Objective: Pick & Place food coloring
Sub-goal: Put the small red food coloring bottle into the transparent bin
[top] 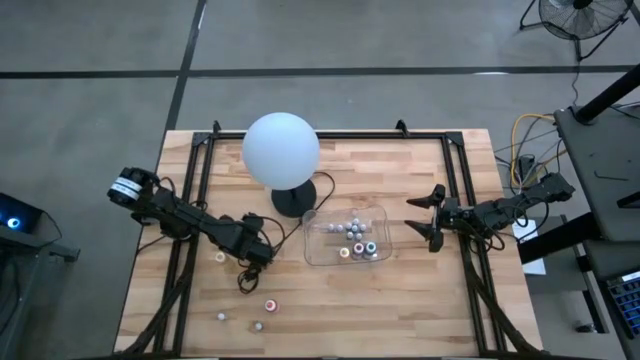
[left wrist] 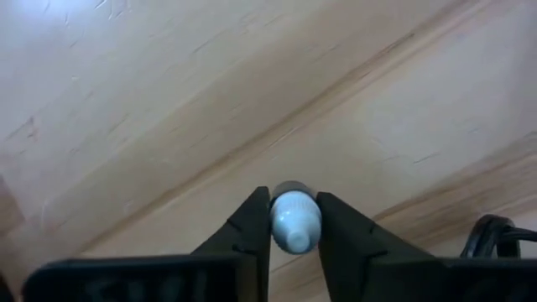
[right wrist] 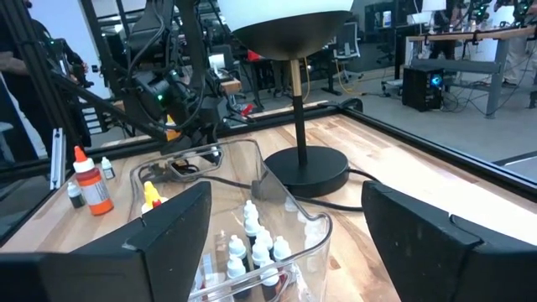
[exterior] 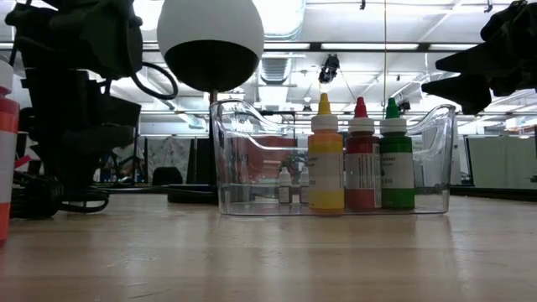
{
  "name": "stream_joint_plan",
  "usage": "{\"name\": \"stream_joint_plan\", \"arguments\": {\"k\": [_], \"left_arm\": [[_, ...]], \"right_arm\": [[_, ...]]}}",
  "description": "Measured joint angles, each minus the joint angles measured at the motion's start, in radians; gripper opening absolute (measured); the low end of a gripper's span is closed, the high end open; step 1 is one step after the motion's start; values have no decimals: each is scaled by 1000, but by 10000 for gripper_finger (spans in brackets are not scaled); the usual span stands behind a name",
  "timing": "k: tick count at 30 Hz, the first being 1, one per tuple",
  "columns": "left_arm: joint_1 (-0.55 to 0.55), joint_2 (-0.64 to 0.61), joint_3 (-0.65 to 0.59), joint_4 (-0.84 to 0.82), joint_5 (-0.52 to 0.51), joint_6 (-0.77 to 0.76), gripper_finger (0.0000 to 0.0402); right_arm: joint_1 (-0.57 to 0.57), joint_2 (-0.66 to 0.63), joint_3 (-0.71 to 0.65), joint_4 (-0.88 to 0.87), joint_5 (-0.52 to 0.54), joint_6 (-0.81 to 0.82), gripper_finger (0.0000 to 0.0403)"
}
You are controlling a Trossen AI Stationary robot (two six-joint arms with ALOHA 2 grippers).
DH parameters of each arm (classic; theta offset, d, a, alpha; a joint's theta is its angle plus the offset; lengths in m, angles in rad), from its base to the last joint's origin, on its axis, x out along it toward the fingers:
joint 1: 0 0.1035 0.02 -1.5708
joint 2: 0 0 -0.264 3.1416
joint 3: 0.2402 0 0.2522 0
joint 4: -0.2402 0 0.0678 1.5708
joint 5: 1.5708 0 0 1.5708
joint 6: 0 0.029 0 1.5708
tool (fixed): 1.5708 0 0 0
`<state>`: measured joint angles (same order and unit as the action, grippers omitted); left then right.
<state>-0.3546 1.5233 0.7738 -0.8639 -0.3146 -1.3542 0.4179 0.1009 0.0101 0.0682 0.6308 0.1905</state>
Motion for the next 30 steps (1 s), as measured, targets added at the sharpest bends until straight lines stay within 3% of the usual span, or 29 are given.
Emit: {"name": "stream_joint_plan", "arguments": {"k": [9,16,30], "left_arm": [[0,-34,20,3,26,20,52],[0,-127,112,-128,-17,35,47],[-7,-181,400,-219,11,331,47]], "right_arm": [[0,0,0,0,0,0,307],[1,0,0,0,0,0,310],[1,0,0,0,0,0,297]]}}
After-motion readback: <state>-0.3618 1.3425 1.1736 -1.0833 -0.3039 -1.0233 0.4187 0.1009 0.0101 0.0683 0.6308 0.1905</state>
